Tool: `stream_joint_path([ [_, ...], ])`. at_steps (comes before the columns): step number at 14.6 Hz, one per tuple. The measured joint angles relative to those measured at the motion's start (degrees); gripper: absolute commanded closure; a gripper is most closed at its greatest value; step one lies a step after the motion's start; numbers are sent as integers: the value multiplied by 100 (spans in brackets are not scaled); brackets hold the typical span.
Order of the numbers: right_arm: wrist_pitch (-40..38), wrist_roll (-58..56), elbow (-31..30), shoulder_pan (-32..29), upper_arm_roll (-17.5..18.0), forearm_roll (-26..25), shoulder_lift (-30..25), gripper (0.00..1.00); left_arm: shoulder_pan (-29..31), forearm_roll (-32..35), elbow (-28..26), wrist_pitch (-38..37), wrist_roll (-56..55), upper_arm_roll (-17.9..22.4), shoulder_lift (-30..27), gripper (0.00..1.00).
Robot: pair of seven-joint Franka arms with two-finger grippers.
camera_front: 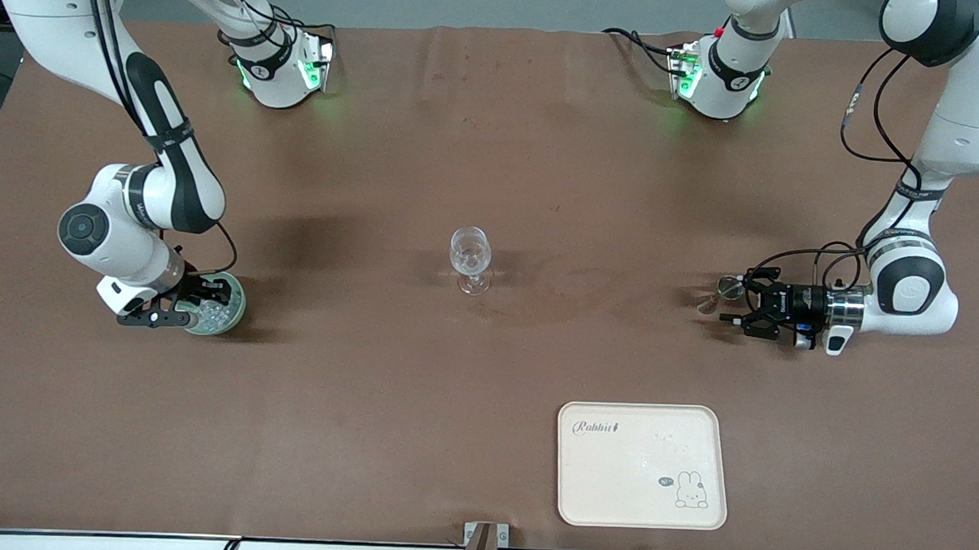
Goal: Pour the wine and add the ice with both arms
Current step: 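Grasp an ice cube with the right gripper while the left gripper grasps the jigger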
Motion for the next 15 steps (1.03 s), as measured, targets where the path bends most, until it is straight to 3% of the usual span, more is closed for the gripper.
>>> stream_joint_path([
  [2,14,3,2,0,-1,0,0,49,-12,-14,0,0,41,-26,58,36],
  [4,20,5,3,0,-2,0,0,70,-42,-25,0,0,44,-56,93,40],
  [7,59,14,6,0,-2,1,0,90,-60,-31,0,0,44,-57,102,46],
  [9,63,23,6,0,-2,3,0,94,-60,-31,0,0,44,-57,110,50],
  [15,-44,34,140,0,-2,4,-85,94,-44,-68,0,0,44,-55,173,67],
])
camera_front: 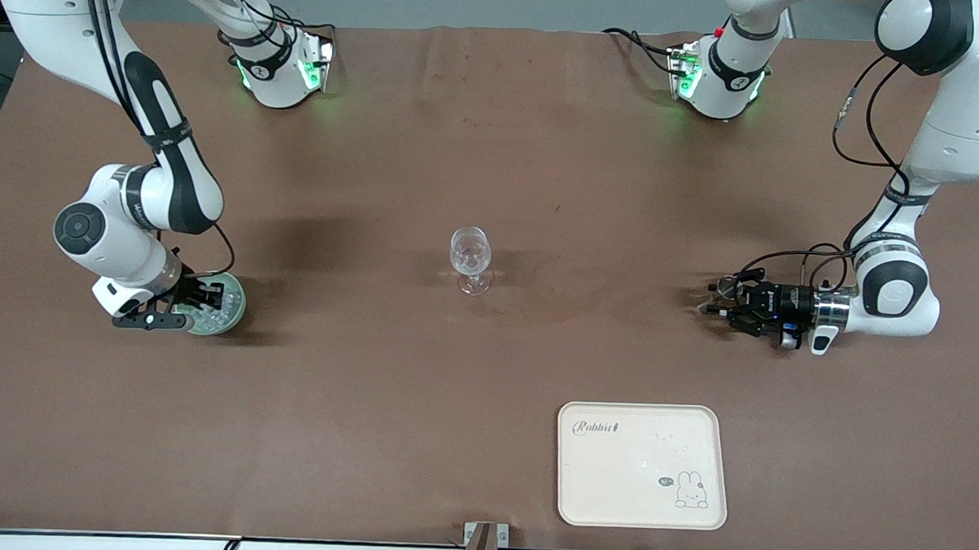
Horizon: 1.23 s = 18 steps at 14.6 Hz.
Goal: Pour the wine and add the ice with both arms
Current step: 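Grasp an ice cube with the right gripper while the left gripper grasps the jigger, then lift the ice cube with the right gripper while the left gripper lifts the jigger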
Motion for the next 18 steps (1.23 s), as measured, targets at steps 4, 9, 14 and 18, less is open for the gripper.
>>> stream_joint_path([
  [4,-567,1,234,0,0,1,-650,94,22,-30,4,0,0,2,10,73],
  [9,-2788,25,1056,0,1,2,-1762,93,50,-35,16,-23,0,2,9,89],
  [14,-5391,145,2893,2,13,4,-2140,94,87,-49,178,-17,-185,-15,5,96],
  [18,-6084,150,3557,9,31,5,-2190,97,68,-139,336,-19,-472,-245,-165,98],
])
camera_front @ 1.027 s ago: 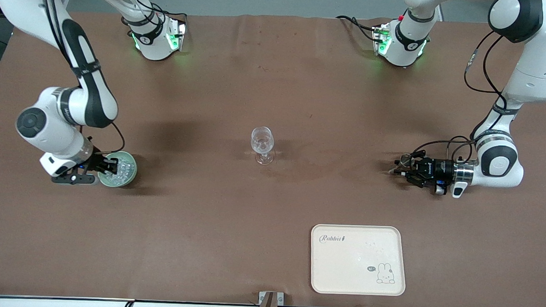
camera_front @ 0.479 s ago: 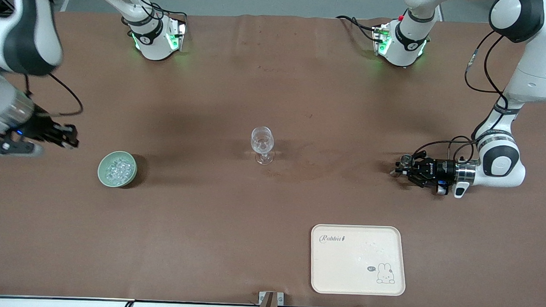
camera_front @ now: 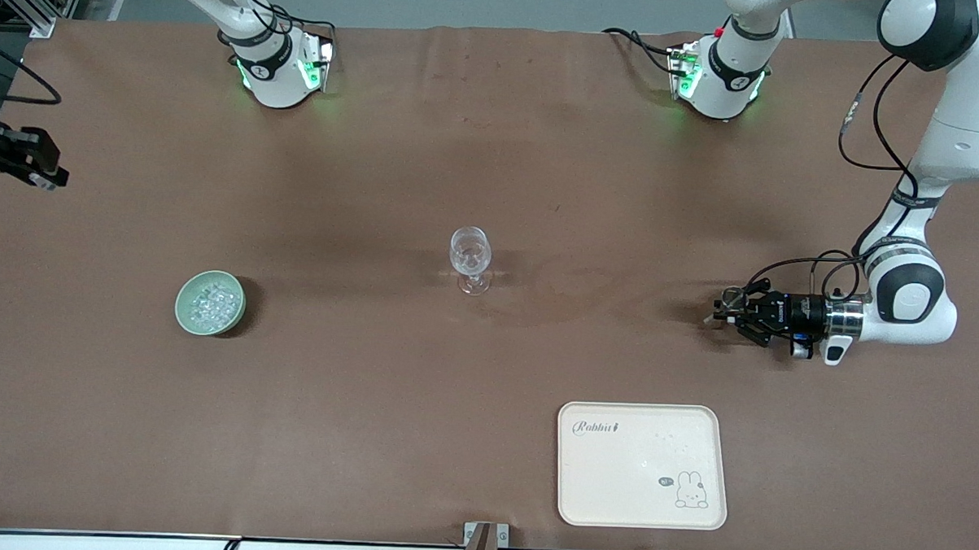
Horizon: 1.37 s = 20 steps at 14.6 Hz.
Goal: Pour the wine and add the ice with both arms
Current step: 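Lift the ice cube with the right gripper while the left gripper lifts the jigger, then carry the jigger over the wine glass rim with the left gripper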
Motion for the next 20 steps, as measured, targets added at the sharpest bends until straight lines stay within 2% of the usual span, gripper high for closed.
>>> stream_joint_path([
  [3,-31,0,-7,3,7,0,-21,97,-29,-132,36,97,-497,-297,-211,98],
  [7,42,1,-11,4,7,1,4,96,-69,-139,102,745,-1472,-1026,-485,99],
  [9,51,1,-13,2,0,1,6,96,-203,-140,107,927,-1681,-1221,-630,99],
  [17,-47,1,-20,-3,-22,1,3,96,-1677,-139,112,2069,-3177,-1272,-1254,99],
  [20,-47,1,-20,1,-13,1,2,96,-2037,-137,108,2319,-3480,-1268,-1375,99],
])
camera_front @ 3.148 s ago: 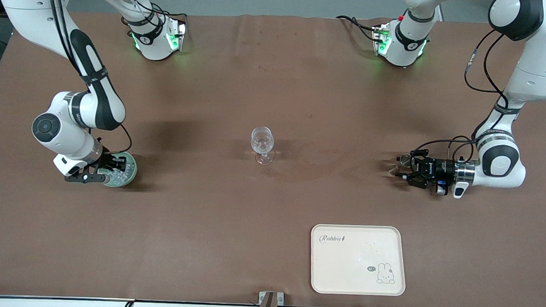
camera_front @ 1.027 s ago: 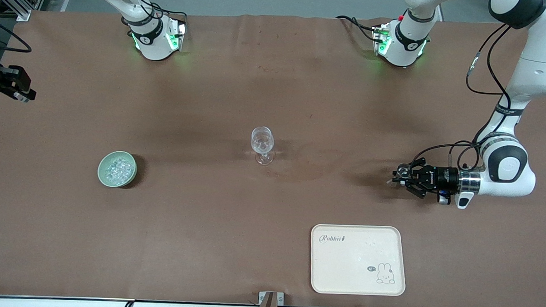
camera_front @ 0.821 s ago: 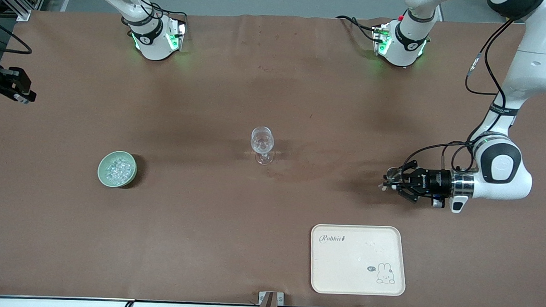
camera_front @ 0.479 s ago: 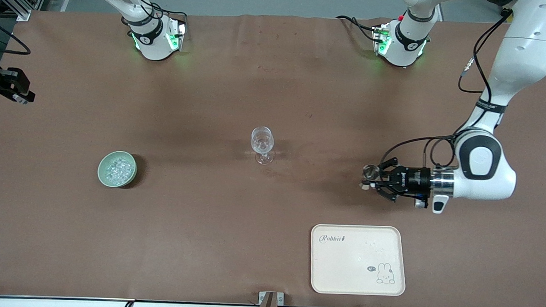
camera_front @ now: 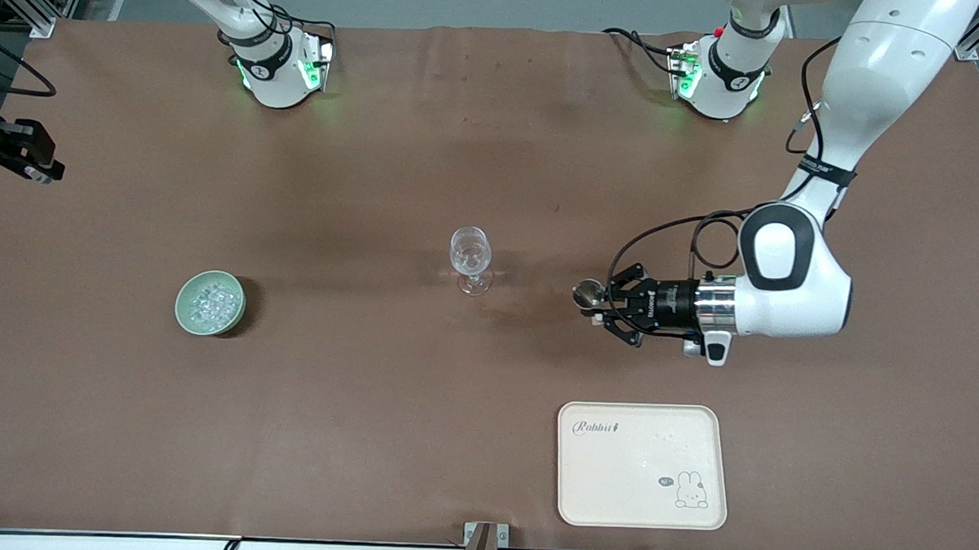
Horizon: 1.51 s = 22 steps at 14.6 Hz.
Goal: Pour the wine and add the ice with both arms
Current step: 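Carry the jigger over the wine glass rim with the left gripper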
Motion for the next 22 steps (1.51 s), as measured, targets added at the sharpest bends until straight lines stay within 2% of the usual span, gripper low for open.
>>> stream_joint_path([
  [10,13,2,0,49,15,3,1,95,-950,46,-106,338,-896,8,-349,99],
  [14,10,4,0,48,8,3,1,95,-1223,76,-383,679,-1004,13,-414,99],
  [19,3,6,-1,45,-5,3,1,95,-1510,1220,-407,968,-2137,11,-445,99],
  [22,10,7,-1,45,-5,3,1,95,-1585,1400,-376,982,-2404,12,-481,99],
])
